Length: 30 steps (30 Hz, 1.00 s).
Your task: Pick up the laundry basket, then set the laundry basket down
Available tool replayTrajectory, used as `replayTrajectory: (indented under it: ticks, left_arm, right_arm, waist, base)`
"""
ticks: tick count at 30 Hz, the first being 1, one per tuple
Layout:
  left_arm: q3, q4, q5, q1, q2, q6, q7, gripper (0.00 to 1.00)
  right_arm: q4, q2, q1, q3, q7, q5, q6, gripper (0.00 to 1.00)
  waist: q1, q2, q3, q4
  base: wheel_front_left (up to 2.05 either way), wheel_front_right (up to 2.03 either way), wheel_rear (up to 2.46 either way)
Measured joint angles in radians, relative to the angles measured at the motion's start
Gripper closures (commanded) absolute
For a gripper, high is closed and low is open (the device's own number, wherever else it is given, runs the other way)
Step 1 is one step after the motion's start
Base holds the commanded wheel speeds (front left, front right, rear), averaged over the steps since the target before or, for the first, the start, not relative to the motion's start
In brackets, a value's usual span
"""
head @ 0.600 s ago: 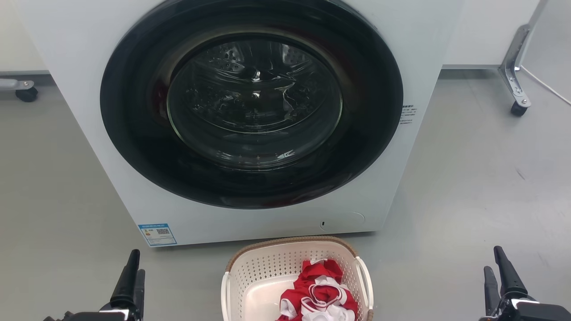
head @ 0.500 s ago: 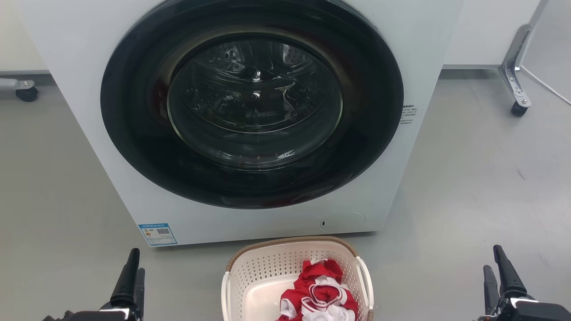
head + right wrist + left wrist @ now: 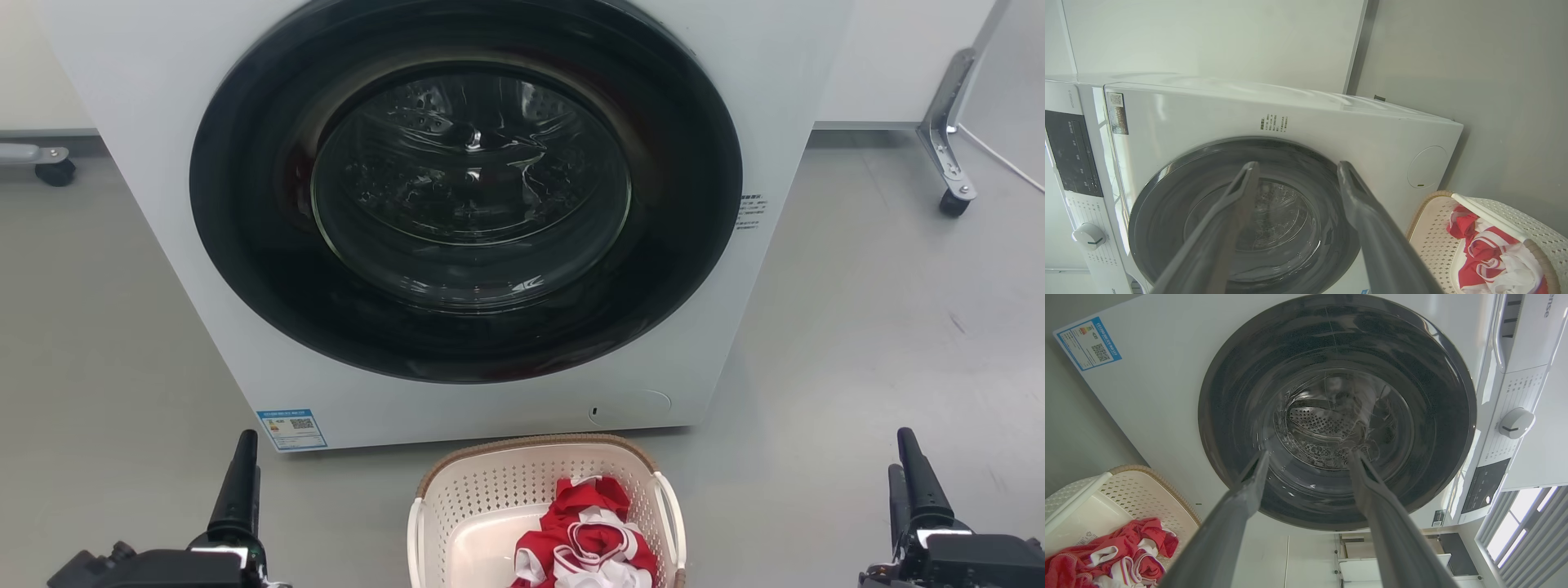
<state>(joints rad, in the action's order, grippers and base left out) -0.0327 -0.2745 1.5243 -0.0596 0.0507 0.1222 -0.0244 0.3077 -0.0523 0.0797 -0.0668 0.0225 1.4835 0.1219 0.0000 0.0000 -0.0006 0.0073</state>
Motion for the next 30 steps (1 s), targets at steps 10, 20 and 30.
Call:
replayTrajectory:
  ticks: [10,20,30]
  left_arm:
    - [0.042,0.033,-0.131,-0.014,0.032,0.000,0.041,0.00]
    - [0.103,0.064,-0.348,-0.018,0.077,-0.040,0.081,0.00]
    - [0.160,0.095,-0.544,-0.018,0.105,-0.098,0.116,0.00]
  right_arm:
    - [-0.017,-0.028,0.014,0.042,-0.043,-0.136,0.000,0.00]
    - [-0.046,-0.058,0.019,0.095,-0.078,-0.328,-0.031,0.00]
    - [-0.075,-0.088,0.028,0.162,-0.115,-0.547,-0.070,0.00]
  waist:
    - [0.0000,0.0000,-0.007,0.002]
    - [0.0000,0.0000,-0.012,0.005]
    - [0.0000,0.0000,-0.015,0.009]
  base:
    - [0.00,0.00,0.00]
    - [0.00,0.00,0.00]
    - [0.00,0.00,0.00]
